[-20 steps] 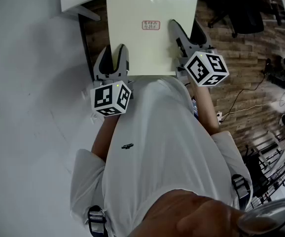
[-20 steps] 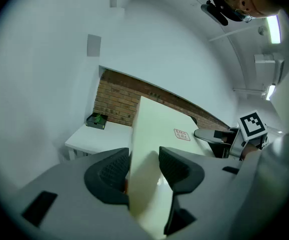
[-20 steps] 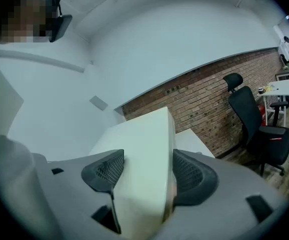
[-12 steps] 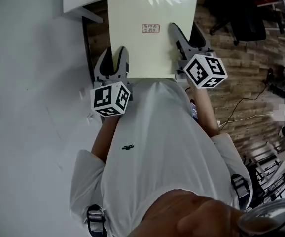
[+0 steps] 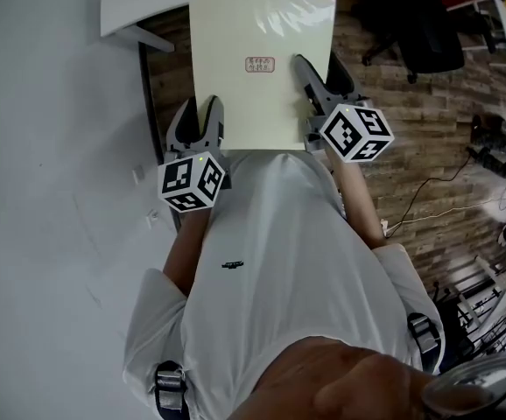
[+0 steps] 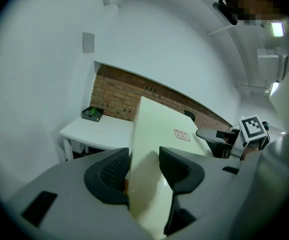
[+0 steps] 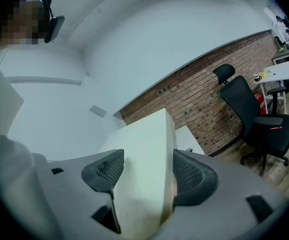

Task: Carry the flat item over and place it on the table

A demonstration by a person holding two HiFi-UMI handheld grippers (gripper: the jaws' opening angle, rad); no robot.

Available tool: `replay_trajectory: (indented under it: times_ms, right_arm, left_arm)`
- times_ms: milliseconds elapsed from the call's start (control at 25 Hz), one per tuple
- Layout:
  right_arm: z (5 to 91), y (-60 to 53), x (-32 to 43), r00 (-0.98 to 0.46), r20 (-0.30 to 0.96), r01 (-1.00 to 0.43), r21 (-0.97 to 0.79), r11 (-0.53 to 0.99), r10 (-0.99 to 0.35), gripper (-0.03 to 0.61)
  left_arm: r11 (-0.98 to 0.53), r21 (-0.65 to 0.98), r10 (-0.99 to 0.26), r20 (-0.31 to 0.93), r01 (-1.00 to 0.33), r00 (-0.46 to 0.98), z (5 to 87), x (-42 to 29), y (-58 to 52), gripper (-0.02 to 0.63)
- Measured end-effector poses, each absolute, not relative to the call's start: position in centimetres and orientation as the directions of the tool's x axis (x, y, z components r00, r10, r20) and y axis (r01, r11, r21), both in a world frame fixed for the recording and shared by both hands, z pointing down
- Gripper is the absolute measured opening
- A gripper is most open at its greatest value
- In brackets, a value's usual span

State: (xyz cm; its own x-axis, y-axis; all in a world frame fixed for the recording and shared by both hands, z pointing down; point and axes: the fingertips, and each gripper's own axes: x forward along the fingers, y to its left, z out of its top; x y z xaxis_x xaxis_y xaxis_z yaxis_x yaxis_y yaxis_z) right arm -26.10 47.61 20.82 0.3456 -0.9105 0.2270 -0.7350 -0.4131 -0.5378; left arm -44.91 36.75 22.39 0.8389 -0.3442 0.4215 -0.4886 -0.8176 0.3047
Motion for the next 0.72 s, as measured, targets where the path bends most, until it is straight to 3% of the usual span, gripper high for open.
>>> replay_trajectory:
  times_ms: [720]
  right_arm:
    - [21.2,47.3,-21.4,0.408,0.223,-0.702,-0.544,-0.46,-0.885,0.301]
  left_arm:
    - [-0.848,0.337,-0.255,0.419,-0.41,0.871,23.0,-39.3,34.8,0.199]
